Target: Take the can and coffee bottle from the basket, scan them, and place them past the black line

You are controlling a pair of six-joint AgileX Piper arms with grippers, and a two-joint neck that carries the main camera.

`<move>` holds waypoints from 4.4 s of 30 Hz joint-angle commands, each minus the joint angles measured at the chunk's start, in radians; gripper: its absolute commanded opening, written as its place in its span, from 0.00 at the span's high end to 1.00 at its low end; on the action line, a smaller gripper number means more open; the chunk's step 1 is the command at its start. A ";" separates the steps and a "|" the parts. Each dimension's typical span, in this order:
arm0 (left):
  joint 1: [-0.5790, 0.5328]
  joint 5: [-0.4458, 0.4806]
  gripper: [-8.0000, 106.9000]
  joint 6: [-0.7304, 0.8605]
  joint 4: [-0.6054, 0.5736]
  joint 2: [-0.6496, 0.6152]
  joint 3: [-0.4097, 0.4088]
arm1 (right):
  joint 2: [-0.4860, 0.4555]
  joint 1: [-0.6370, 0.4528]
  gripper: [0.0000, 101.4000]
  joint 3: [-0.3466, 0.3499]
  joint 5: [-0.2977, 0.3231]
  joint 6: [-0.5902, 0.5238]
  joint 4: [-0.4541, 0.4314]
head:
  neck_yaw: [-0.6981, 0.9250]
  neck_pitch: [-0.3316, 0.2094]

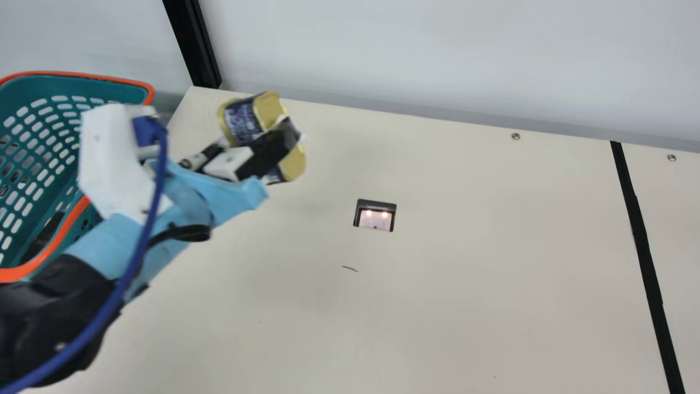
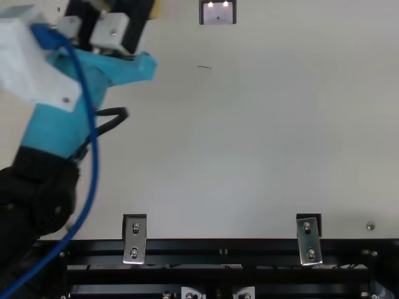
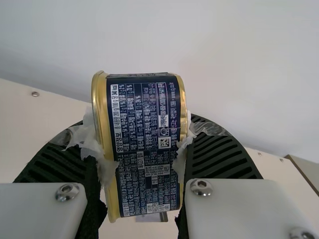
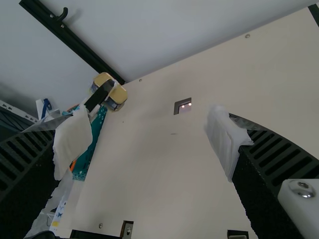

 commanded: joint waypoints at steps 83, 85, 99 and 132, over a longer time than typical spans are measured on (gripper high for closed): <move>0.158 1.582 0.84 0.806 0.226 0.219 -0.821 | 0.000 0.000 0.00 0.000 0.000 0.000 0.000 | -0.003 -0.001; 0.151 1.613 0.84 0.856 0.217 0.231 -0.820 | 0.000 0.000 0.00 0.000 0.000 0.000 0.000 | -0.003 -0.001; 0.012 1.653 0.84 1.075 0.193 0.375 -0.802 | 0.000 0.000 0.00 0.000 0.000 0.000 0.000 | -0.003 -0.001; 0.109 1.357 0.15 1.089 -0.060 0.068 -0.554 | 0.070 0.015 0.00 0.028 -0.078 -0.038 0.031 | -0.003 -0.001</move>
